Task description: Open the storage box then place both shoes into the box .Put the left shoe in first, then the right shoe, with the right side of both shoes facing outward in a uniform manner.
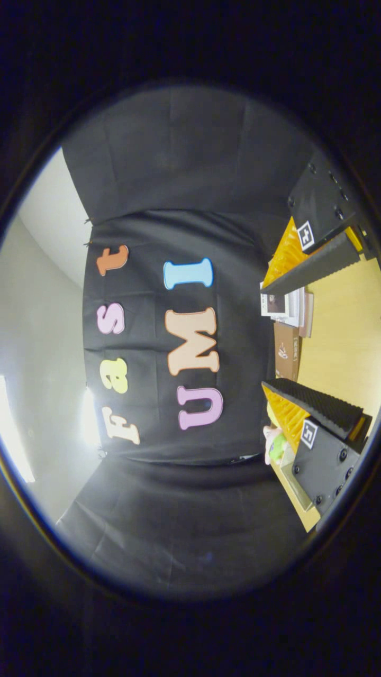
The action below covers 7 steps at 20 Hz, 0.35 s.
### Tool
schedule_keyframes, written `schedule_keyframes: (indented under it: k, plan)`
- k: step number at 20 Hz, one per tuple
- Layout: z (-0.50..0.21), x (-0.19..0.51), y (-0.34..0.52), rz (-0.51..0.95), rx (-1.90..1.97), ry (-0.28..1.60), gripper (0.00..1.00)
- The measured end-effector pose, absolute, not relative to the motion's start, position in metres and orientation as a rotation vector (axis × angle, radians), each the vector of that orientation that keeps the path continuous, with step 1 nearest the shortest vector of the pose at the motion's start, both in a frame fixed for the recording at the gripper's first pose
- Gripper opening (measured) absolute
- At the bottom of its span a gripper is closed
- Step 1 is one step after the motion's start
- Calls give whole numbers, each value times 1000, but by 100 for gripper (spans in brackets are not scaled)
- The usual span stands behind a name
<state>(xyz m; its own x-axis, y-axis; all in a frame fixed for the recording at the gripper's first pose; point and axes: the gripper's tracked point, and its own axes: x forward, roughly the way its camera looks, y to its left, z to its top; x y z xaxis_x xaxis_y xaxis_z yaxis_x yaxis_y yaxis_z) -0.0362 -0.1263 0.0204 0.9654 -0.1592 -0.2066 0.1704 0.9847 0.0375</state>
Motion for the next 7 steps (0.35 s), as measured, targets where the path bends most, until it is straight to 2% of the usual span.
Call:
schedule_keyframes:
  k: [7]
  plan:
    - [13,-42,-148,-192,66,200,99]
